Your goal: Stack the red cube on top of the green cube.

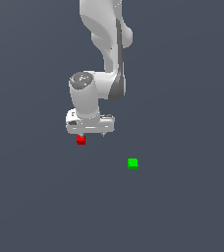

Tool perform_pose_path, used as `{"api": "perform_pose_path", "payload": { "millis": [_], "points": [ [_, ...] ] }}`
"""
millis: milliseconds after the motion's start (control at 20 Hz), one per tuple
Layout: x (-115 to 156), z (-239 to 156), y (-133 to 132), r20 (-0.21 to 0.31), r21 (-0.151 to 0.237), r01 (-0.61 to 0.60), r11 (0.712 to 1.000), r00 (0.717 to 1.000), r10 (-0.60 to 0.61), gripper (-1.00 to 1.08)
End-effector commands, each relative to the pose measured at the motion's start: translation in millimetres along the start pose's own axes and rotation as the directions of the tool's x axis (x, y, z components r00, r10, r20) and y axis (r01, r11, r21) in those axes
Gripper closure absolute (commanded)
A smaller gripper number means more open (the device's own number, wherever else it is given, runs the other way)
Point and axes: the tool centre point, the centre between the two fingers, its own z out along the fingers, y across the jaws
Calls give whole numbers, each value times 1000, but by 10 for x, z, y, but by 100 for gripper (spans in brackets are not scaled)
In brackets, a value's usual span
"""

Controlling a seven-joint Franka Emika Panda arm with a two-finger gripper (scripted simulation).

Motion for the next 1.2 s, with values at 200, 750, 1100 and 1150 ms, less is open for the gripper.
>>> {"api": "perform_pose_path", "payload": {
  "millis": [200,750,1100,1150],
  "points": [
    [-262,258,460,7,-2,22,1000,1000,-22,-92],
    [-402,423,765,12,-2,36,999,999,-36,-92],
    [-390,427,751,12,-2,35,999,999,-35,-92],
    [-391,443,751,12,-2,35,999,999,-35,-92]
  ]
}}
